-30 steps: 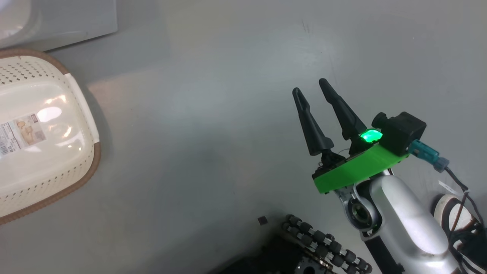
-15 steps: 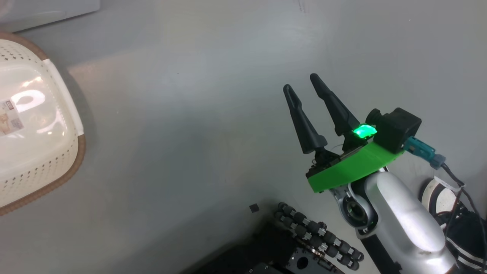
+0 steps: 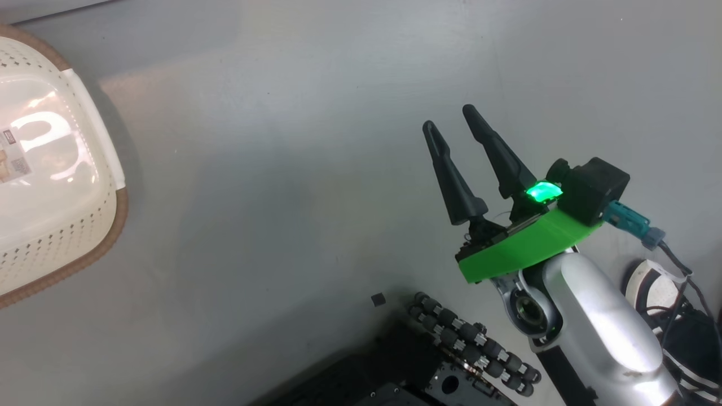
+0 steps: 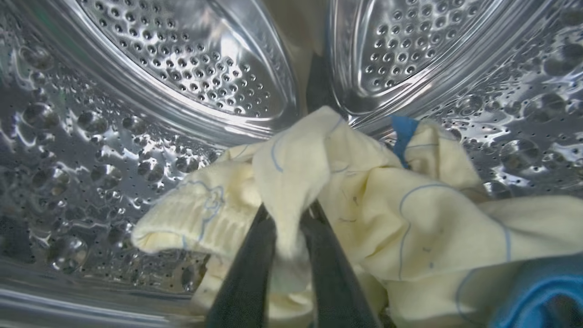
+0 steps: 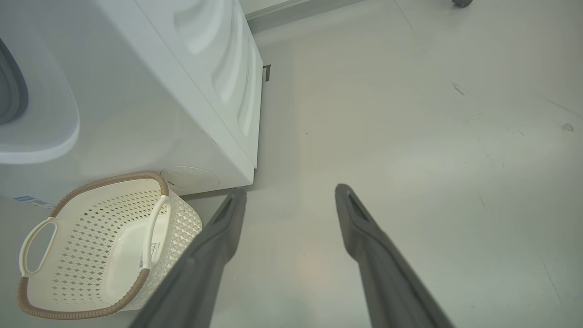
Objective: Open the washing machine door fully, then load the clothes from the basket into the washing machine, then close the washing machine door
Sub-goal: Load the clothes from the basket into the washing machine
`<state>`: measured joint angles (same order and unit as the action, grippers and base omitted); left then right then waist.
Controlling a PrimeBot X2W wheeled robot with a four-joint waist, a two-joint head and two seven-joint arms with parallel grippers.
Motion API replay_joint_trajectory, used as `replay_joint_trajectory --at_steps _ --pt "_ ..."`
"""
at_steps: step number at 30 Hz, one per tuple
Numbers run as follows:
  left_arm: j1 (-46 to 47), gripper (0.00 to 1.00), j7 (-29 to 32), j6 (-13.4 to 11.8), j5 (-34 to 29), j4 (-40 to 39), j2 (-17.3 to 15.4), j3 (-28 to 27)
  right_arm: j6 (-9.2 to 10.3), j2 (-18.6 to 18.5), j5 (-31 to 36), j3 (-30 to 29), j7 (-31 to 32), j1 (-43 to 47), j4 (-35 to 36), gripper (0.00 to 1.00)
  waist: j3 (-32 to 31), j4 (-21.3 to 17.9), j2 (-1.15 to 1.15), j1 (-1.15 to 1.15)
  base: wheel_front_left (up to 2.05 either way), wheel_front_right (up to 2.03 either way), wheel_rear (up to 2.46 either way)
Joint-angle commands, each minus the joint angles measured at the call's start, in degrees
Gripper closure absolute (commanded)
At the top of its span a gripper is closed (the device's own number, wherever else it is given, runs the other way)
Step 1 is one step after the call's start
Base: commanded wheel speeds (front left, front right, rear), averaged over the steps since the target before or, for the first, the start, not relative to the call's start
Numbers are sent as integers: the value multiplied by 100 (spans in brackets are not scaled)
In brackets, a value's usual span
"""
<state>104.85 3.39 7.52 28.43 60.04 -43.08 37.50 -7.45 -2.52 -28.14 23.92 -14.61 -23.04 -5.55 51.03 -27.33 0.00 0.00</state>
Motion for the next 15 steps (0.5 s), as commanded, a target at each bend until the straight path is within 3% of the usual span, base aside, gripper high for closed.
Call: replay_joint_trajectory --at_steps 1,9,15 --pt "307 0 13 -4 65 -22 -192 -76 -3 -36 -2 42 -39 112 134 0 -12 -4 0 0 0 0 0" --pt "418 0 -34 -4 261 83 -225 271 -3 -36 -2 77 -39 4 55 0 -90 18 0 0 0 0 0" --pt "148 0 46 -4 761 -163 -127 618 -3 -36 161 4 -39 -40 4 0 -259 258 0 0 0 0 0"
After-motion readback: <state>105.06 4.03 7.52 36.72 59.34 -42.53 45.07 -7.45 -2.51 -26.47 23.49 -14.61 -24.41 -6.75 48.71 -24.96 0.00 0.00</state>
